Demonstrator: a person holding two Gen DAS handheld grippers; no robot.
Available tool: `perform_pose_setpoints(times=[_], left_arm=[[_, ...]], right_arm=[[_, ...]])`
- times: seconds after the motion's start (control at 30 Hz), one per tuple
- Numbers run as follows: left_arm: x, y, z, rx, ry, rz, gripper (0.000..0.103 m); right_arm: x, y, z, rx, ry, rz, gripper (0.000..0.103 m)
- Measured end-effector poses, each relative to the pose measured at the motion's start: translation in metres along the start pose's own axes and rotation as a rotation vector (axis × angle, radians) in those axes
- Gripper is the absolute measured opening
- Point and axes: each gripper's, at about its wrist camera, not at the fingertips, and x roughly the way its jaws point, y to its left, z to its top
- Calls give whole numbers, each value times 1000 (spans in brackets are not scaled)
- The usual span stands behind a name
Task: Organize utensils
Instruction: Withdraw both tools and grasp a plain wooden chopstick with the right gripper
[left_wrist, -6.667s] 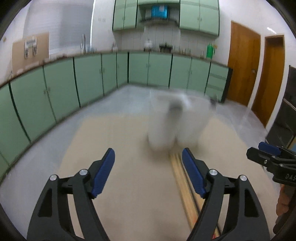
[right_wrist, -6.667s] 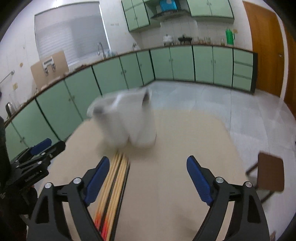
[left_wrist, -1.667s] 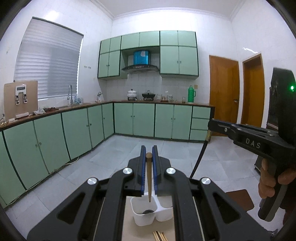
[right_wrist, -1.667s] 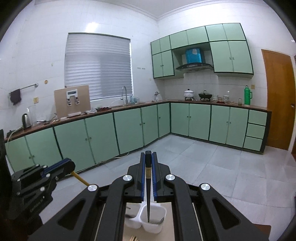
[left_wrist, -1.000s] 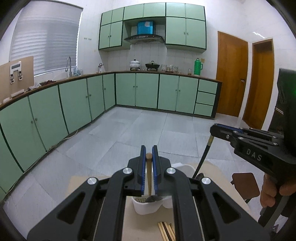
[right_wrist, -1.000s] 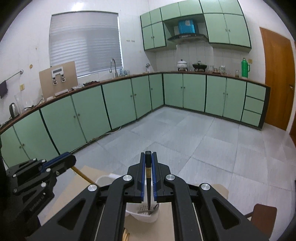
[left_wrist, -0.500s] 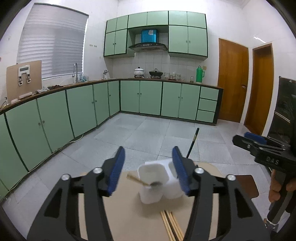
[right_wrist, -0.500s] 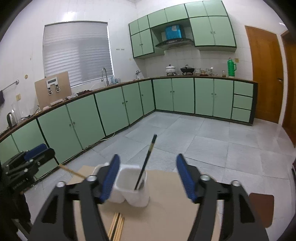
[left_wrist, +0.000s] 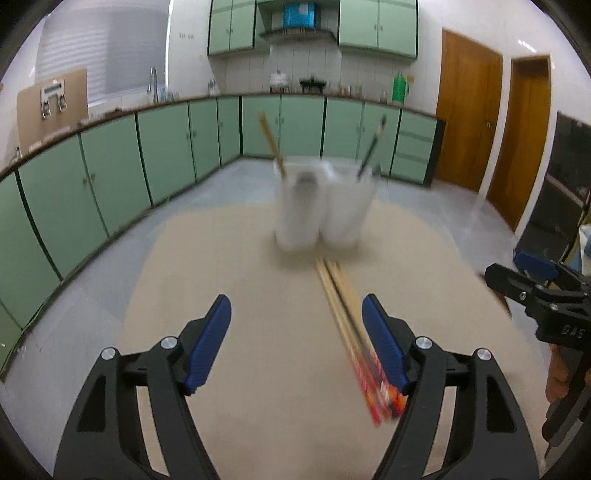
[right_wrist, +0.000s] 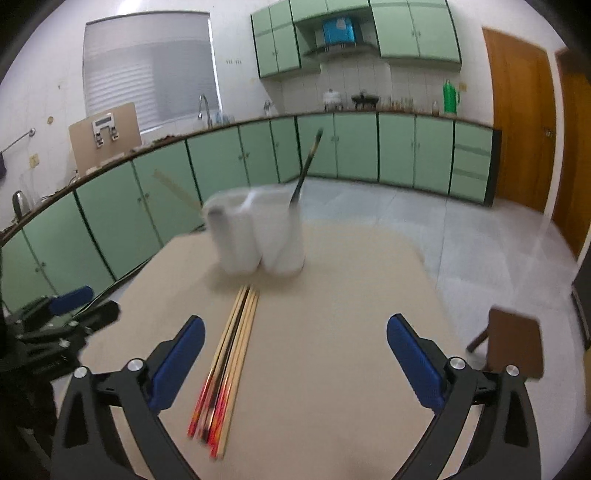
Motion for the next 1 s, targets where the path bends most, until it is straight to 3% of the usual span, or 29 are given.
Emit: perform_pose_setpoints(times=[0.23, 0.5, 0.7, 1.0], left_arm=[[3, 1, -49, 4, 92, 18, 71], [11, -3, -76, 9, 170, 31, 71], [13, -4, -81, 14, 191, 34, 71], [13, -4, -81, 9, 190, 35, 71]], right_arm=[[2, 11, -56, 6, 90, -26, 96], [13, 34, -101, -71, 198, -17, 74], [23, 47, -114, -118, 246, -13, 68], [29, 49, -112, -132, 262, -39, 68]])
